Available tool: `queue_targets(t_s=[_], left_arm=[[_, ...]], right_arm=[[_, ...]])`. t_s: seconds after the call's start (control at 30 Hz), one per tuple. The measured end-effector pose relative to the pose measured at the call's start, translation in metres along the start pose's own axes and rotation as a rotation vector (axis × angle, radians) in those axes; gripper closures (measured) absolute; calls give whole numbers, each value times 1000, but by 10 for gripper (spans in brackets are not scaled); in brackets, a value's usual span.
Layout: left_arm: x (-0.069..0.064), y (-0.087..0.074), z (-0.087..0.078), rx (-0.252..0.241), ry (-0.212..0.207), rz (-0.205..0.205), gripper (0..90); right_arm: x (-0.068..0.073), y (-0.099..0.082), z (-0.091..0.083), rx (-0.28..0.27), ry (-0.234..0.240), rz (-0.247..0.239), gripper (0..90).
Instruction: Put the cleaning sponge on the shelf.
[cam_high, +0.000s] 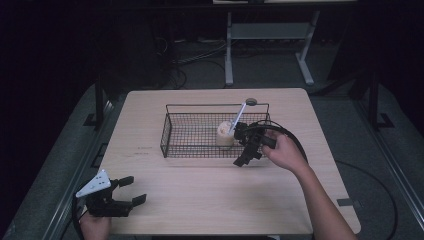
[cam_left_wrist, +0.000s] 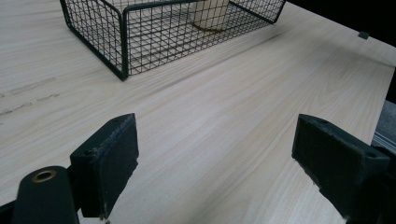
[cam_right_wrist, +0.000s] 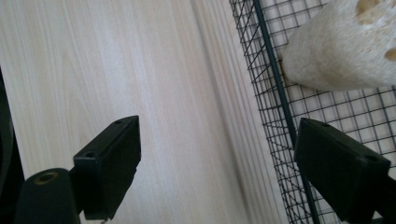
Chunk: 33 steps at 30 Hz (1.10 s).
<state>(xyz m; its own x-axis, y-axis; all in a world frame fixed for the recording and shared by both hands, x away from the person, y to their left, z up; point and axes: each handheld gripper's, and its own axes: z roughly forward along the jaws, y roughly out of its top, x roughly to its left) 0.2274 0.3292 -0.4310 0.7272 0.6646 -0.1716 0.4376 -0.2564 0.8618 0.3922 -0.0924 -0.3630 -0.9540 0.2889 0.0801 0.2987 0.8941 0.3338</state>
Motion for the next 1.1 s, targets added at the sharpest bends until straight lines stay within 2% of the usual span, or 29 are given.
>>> queue_targets(t_s=[0.23,0.37,0.43,0.63,0.77,1.1], left_arm=[[0,0,0,0,-1,1,134],[0,0,0,0,-1,1,134],[0,0,1,-1,-2,2,134],[0,0,1,-1,-2,1,134],[0,0,1,-1,-2,0,134],[-1,1,2,2,-4,2,134]], right_arm=[[6,-2,4,10,0,-15,147],[8,-6,9,10,7,-6,147],[9,-6,11,27,14,-9,147],[14,-6,10,34,0,-24,147],[17,-9,10,17,-7,-33,147],[21,-23,18,4,19,-14,147]])
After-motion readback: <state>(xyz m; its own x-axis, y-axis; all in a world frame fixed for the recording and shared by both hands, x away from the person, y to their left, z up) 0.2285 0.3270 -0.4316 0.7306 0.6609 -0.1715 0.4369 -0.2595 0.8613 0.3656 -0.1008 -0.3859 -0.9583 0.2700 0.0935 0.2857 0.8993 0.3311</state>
